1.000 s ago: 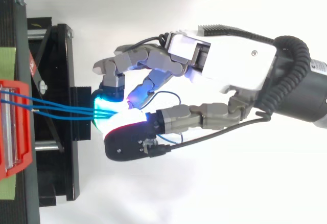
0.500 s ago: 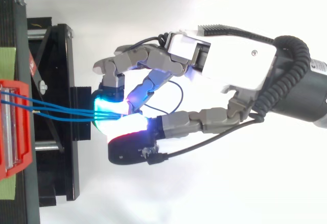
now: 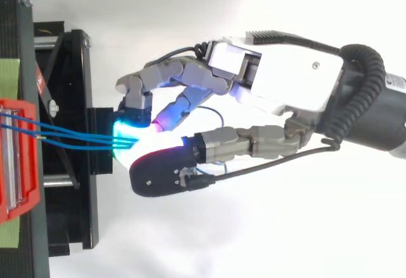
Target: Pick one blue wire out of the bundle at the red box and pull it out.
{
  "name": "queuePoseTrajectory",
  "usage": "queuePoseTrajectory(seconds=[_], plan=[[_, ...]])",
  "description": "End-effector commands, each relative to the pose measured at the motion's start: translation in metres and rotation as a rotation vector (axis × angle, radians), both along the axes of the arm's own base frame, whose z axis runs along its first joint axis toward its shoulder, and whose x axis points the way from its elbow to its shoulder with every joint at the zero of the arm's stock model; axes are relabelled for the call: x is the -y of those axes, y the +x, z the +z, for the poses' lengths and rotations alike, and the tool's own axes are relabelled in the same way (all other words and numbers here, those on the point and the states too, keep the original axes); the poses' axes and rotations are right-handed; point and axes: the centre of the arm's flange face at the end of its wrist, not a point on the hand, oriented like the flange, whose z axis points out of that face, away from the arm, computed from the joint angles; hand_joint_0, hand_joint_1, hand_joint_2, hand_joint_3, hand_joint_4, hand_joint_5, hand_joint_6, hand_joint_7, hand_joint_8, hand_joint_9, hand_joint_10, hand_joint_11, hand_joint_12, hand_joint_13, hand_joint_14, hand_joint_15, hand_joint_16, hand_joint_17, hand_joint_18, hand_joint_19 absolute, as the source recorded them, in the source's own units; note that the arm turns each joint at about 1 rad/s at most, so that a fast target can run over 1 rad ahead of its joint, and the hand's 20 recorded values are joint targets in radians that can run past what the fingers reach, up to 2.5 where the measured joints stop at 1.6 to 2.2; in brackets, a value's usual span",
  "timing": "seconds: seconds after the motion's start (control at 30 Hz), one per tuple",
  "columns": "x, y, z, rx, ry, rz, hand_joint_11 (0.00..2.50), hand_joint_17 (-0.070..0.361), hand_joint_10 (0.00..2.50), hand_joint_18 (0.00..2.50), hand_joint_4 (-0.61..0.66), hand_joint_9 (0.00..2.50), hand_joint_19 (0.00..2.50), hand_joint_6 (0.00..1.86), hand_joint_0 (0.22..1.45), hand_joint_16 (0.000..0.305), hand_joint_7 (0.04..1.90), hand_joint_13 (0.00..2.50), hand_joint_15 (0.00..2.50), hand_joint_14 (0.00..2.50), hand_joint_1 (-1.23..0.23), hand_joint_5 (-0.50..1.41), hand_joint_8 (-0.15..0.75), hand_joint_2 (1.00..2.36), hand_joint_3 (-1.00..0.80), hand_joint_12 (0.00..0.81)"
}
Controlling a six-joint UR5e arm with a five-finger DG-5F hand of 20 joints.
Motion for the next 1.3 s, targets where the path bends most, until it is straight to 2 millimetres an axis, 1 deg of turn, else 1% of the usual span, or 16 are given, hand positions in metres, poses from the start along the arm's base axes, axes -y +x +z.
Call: queuePoseTrajectory(seconds=[0.0,0.13,0.43,0.53,0.63,0.67,0.73,0.77,0.8,0.9,0.97,1.0,1.03,1.07,1.13,1.27], plan=[[-0.0004,-0.0001,-0.0001,-0.001,0.000,0.000,0.78,0.106,0.03,0.13,0.19,0.89,0.38,0.85,0.54,0.047,1.18,0.38,0.25,0.01,-0.58,-0.16,0.317,1.03,-0.20,0.353],[-0.0005,0.0004,0.0004,0.004,0.001,0.000,0.87,0.108,0.03,0.12,0.20,0.90,0.38,0.89,0.55,0.048,1.22,0.37,0.25,0.01,-0.67,-0.18,0.316,1.03,-0.11,0.355],[-0.0005,0.0004,0.0004,0.004,0.001,0.000,0.92,0.111,0.03,0.12,0.06,0.89,0.34,0.91,0.62,0.049,1.32,0.36,0.23,0.01,-0.82,-0.19,0.310,1.03,-0.08,0.366],[-0.0005,0.0004,0.0004,0.004,0.001,0.000,0.93,0.116,0.03,0.10,0.08,0.85,0.31,0.92,0.68,0.052,1.35,0.34,0.20,0.01,-0.88,-0.21,0.301,1.03,-0.15,0.375],[-0.0005,0.0004,0.0004,0.004,0.001,0.000,0.92,0.120,0.03,0.08,0.14,0.81,0.30,0.92,0.69,0.053,1.18,0.31,0.19,0.01,-0.90,-0.21,0.290,1.02,-0.33,0.378],[-0.0005,0.0004,0.0004,0.004,0.001,0.000,0.91,0.120,0.03,0.08,0.17,0.81,0.32,0.91,0.66,0.053,1.14,0.31,0.19,0.01,-0.87,-0.21,0.289,1.00,-0.47,0.377],[-0.0016,0.0004,0.0004,0.004,0.001,0.001,0.87,0.120,0.03,0.08,0.17,0.81,0.33,0.90,0.60,0.053,1.11,0.31,0.19,0.01,-0.83,-0.21,0.290,1.00,-0.50,0.374],[-0.0016,0.0004,0.0004,0.004,0.001,0.001,0.84,0.123,0.03,0.12,0.18,0.84,0.36,0.88,0.52,0.055,1.14,0.32,0.20,0.01,-0.76,-0.19,0.306,1.00,-0.50,0.381],[-0.0016,0.0004,0.0004,0.004,0.001,0.001,0.82,0.125,0.03,0.13,0.19,0.85,0.36,0.87,0.50,0.055,1.15,0.33,0.20,0.01,-0.72,-0.18,0.307,1.00,-0.50,0.384],[-0.0027,0.0005,0.0004,0.004,0.001,0.003,0.78,0.127,0.03,0.19,0.19,0.93,0.38,0.85,0.46,0.056,1.16,0.39,0.23,0.01,-0.54,-0.15,0.324,1.00,-0.50,0.385],[-0.0016,0.0006,0.0005,0.005,0.001,0.001,0.79,0.125,0.03,0.20,0.19,0.96,0.39,0.85,0.46,0.056,1.16,0.41,0.23,0.01,-0.49,-0.15,0.331,1.00,-0.50,0.385],[-0.0016,0.0006,0.0005,0.005,0.001,0.001,0.79,0.117,0.03,0.19,0.18,0.96,0.39,0.85,0.50,0.052,1.18,0.41,0.23,0.01,-0.46,-0.14,0.316,1.00,-0.50,0.364],[-0.0028,0.0006,0.0005,0.005,0.001,0.003,0.79,0.114,0.03,0.19,0.17,0.97,0.40,0.85,0.51,0.051,1.19,0.41,0.24,0.01,-0.46,-0.14,0.309,1.00,-0.50,0.356],[-0.0028,0.0008,0.0007,0.007,0.001,0.003,0.80,0.108,0.03,0.18,0.16,0.98,0.41,0.85,0.55,0.048,1.22,0.42,0.24,0.01,-0.49,-0.14,0.301,1.01,-0.42,0.345],[-0.0028,0.0008,0.0007,0.007,0.001,0.003,0.81,0.106,0.03,0.19,0.15,0.98,0.40,0.86,0.56,0.047,1.25,0.43,0.25,0.01,-0.52,-0.14,0.303,1.01,-0.36,0.344],[-0.0005,0.0006,0.0007,0.007,0.001,0.000,0.89,0.108,0.03,0.17,0.17,0.92,0.39,0.91,0.57,0.048,1.16,0.43,0.27,0.01,-0.62,-0.18,0.315,1.03,-0.22,0.353]])
